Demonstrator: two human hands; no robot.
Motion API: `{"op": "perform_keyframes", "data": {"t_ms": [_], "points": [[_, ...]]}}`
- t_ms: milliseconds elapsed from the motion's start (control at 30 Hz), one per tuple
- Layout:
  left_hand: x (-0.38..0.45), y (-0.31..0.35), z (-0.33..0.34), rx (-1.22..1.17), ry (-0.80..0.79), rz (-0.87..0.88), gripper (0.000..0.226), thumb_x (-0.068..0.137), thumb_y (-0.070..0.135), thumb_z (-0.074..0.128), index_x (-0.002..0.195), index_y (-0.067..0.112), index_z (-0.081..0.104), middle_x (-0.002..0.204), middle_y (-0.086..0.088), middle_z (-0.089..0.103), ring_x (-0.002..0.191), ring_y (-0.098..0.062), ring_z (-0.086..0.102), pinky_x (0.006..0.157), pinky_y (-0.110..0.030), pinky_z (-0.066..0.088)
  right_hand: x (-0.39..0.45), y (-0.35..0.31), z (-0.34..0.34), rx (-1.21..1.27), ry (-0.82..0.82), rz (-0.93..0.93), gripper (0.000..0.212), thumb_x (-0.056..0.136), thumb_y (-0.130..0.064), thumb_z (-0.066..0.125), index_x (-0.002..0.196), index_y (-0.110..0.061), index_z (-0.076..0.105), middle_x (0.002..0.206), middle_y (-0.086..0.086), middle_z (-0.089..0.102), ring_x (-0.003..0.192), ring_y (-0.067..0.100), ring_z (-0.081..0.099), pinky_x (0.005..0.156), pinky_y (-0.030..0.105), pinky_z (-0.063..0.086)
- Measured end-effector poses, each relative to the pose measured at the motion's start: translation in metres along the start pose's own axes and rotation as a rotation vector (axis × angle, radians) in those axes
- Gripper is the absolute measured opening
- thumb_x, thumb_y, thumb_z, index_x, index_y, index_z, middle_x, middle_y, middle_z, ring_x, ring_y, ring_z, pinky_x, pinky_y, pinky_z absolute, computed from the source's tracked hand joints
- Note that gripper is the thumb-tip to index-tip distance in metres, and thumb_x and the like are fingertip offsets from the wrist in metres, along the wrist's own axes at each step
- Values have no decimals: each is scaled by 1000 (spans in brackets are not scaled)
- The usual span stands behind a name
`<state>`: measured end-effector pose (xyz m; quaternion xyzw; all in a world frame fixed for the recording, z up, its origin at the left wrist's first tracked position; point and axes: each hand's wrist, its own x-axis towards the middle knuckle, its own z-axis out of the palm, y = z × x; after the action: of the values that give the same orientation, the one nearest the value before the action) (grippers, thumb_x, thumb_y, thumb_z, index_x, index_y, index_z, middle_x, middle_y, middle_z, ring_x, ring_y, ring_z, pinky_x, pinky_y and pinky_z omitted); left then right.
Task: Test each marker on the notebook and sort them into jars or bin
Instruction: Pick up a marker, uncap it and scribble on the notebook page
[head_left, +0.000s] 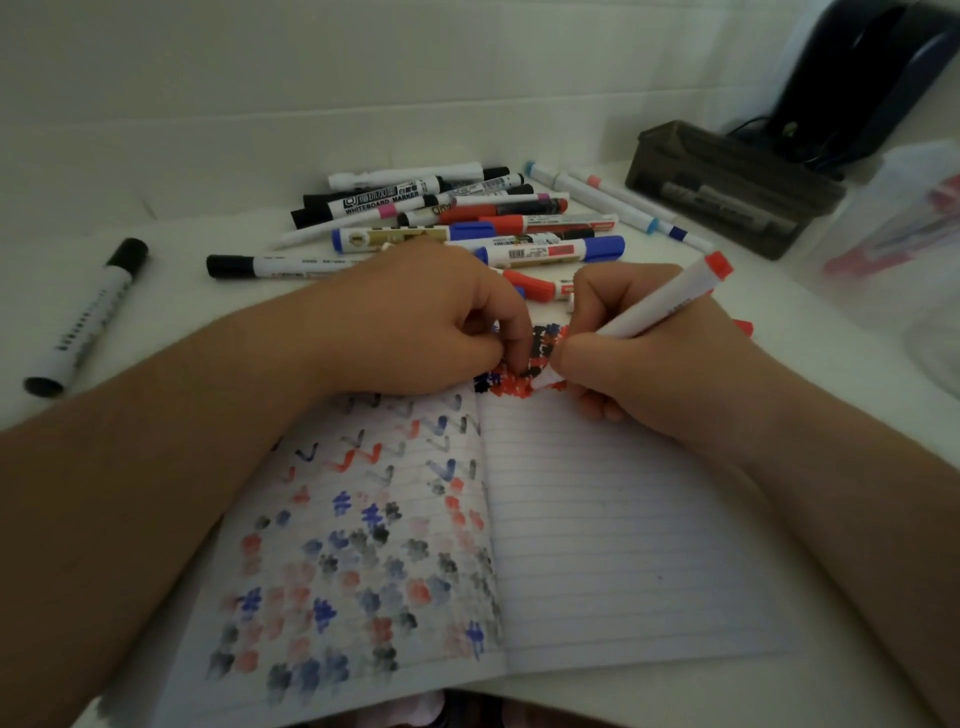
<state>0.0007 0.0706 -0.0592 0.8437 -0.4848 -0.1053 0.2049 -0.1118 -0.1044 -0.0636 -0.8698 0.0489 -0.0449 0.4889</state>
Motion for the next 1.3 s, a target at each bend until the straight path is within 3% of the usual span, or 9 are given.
{"op": "perform_keyframes", "data": {"t_ms": [100,167,300,500,767,1000,1100,1200,1300], "points": [[-2,2,0,-87,88,40,31,97,25,57,112,52,59,82,10,63,71,-6,57,69,-29,48,1,-1,-3,158,-24,16,30,85,-1,67,61,-16,56,56,8,61,48,15,57,45,23,45],[-1,0,-2,-255,178,28,39,101,11,47,122,44,46,93,10,62,82,-8,59,77,-34,53,3,2,-12,506,-60,42,41,90,2,62,58,-19,49,51,3,47,42,13,41,38,20,33],[1,0,0,-387,255,51,44,105,3,43,130,38,34,106,11,68,93,-13,68,76,-29,55,10,13,-30,944,-112,33,21,91,-10,65,76,-17,52,57,-1,44,45,9,35,39,18,27],[1,5,-4,-408,249,-11,44,94,18,71,122,38,42,94,28,75,88,6,70,68,-11,50,10,12,-30,934,-37,89,14,76,-28,61,84,-16,63,72,4,53,60,14,43,46,20,30],[1,6,-1,-314,230,-65,47,90,20,76,112,45,43,87,46,64,94,15,64,85,-21,53,10,13,-26,918,-29,93,25,73,-26,47,82,-13,66,69,8,58,56,17,45,46,21,31],[1,6,0,-204,271,-60,46,88,28,78,110,48,43,109,34,69,97,12,64,85,-19,51,11,9,-19,804,9,136,17,89,-11,46,90,-16,62,73,12,63,51,18,49,41,20,38],[2,4,2,-359,286,-11,43,91,8,74,115,32,47,119,18,72,103,0,70,89,-28,58,10,7,-15,714,101,85,14,98,-9,57,86,-16,61,74,12,67,52,19,53,44,23,40],[2,4,0,-694,382,9,33,91,-5,68,111,18,54,109,0,73,98,-15,75,86,-29,60,7,5,-17,657,160,-35,4,84,-17,75,88,-16,74,74,10,72,53,16,58,45,22,46],[1,7,-3,-816,418,-49,10,99,9,61,107,15,61,85,-3,75,75,-14,74,70,-24,59,4,5,-18,359,247,-171,12,81,-21,78,91,-27,79,77,4,76,56,14,64,50,21,52]]}}
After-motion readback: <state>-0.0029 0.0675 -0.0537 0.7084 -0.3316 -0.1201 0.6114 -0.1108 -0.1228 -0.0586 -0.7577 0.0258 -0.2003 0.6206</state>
